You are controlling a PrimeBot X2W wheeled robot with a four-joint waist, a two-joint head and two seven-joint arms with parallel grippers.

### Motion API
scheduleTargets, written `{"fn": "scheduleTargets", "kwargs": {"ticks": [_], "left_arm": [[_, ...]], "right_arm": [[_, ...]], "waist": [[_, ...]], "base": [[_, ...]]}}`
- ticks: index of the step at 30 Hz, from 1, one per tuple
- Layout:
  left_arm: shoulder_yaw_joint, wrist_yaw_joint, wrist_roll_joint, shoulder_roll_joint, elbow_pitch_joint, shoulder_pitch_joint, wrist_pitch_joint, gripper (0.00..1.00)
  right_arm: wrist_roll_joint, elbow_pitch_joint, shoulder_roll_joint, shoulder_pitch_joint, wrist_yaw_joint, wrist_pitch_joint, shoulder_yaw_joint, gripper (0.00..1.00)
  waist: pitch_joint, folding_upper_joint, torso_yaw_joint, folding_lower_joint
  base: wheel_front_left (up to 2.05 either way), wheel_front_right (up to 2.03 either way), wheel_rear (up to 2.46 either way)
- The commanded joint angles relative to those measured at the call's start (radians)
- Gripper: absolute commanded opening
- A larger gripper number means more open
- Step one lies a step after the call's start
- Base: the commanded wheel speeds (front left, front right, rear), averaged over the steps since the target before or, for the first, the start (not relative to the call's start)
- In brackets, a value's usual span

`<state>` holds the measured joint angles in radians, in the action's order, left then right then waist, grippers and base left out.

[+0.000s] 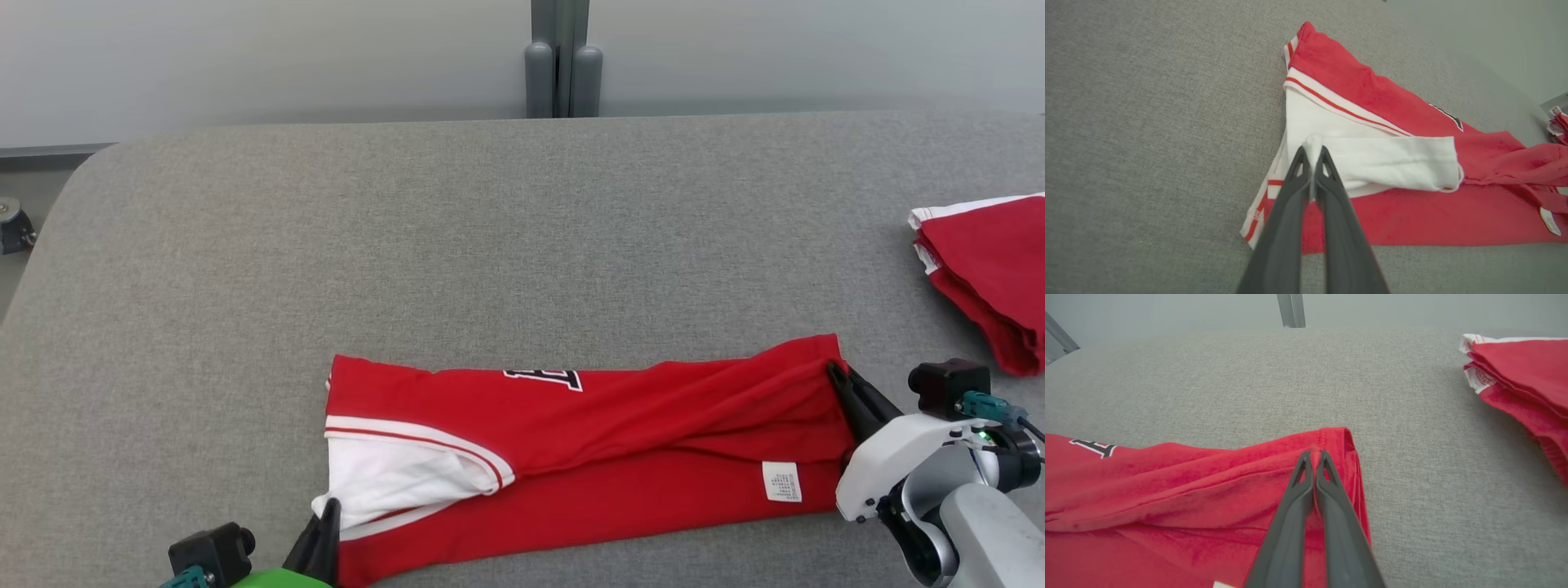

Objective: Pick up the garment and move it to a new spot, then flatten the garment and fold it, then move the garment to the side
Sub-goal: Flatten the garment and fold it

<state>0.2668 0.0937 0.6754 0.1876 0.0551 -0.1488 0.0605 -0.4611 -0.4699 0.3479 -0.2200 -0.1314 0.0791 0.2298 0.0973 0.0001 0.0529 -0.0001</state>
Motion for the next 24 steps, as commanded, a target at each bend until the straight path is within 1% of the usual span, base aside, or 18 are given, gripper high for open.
{"fn": "scheduleTargets", "kwargs": {"ticks": [1, 6, 9, 15, 16, 17, 18, 19, 20, 21, 24], "left_arm": [[-0.007, 0.004, -0.012, 0.0, 0.018, 0.027, -0.017, 1.0], [-0.018, 0.012, -0.038, -0.001, 0.048, 0.052, -0.074, 1.0], [-0.006, 0.021, -0.064, -0.002, 0.049, 0.065, -0.106, 1.0], [0.007, 0.039, -0.098, -0.002, 0.032, 0.071, -0.134, 1.0], [0.008, 0.041, -0.103, -0.001, 0.031, 0.073, -0.135, 1.0], [0.01, 0.044, -0.106, -0.002, 0.031, 0.074, -0.138, 1.0], [0.012, 0.048, -0.11, -0.002, 0.03, 0.076, -0.142, 1.0], [0.013, 0.049, -0.11, -0.004, 0.029, 0.078, -0.142, 1.0], [0.014, 0.052, -0.111, -0.007, 0.028, 0.079, -0.142, 1.0], [0.016, 0.053, -0.114, -0.006, 0.028, 0.08, -0.143, 1.0], [0.02, 0.057, -0.117, -0.006, 0.025, 0.078, -0.142, 1.0]], "right_arm": [[0.011, 0.009, -0.007, 0.018, 0.002, -0.004, -0.007, 0.0], [0.018, 0.025, -0.027, 0.046, 0.002, -0.01, -0.025, 0.0], [0.02, 0.037, -0.042, 0.075, 0.002, -0.003, -0.043, 0.0], [0.032, 0.054, -0.054, 0.11, 0.002, -0.006, -0.074, 0.0], [0.041, 0.056, -0.053, 0.115, 0.002, -0.005, -0.079, 0.14], [0.047, 0.056, -0.053, 0.119, 0.002, -0.002, -0.084, 0.34], [0.06, 0.055, -0.051, 0.123, 0.002, -0.003, -0.089, 0.56], [0.066, 0.056, -0.052, 0.127, 0.002, -0.003, -0.092, 0.85], [0.072, 0.056, -0.055, 0.132, 0.002, -0.001, -0.1, 0.97], [0.076, 0.056, -0.057, 0.135, 0.002, -0.001, -0.104, 1.0], [0.093, 0.058, -0.059, 0.148, 0.002, -0.004, -0.123, 1.0]], "waist": [[-0.002, -0.0001, -0.003, 0.0001], [-0.012, -0.0001, -0.005, 0.0001], [-0.023, -0.0001, -0.003, 0.0001], [-0.036, -0.0001, -0.005, 0.0001], [-0.038, -0.0001, -0.006, 0.0001], [-0.04, -0.0001, -0.006, 0.0001], [-0.042, -0.0001, -0.007, 0.0001], [-0.044, -0.0001, -0.008, 0.0001], [-0.046, -0.0001, -0.009, 0.0001], [-0.048, -0.0001, -0.009, 0.0001], [-0.053, -0.0001, -0.013, 0.0001]], "base": [[0.0, 0.0, 0.0], [0.0, 0.0, 0.0], [0.0, 0.0, 0.0], [0.0, 0.0, 0.0], [0.0, 0.0, 0.0], [0.0, 0.0, 0.0], [0.0, 0.0, 0.0], [0.0, 0.0, 0.0], [0.0, 0.0, 0.0], [0.0, 0.0, 0.0], [0.0, 0.0, 0.0]]}}
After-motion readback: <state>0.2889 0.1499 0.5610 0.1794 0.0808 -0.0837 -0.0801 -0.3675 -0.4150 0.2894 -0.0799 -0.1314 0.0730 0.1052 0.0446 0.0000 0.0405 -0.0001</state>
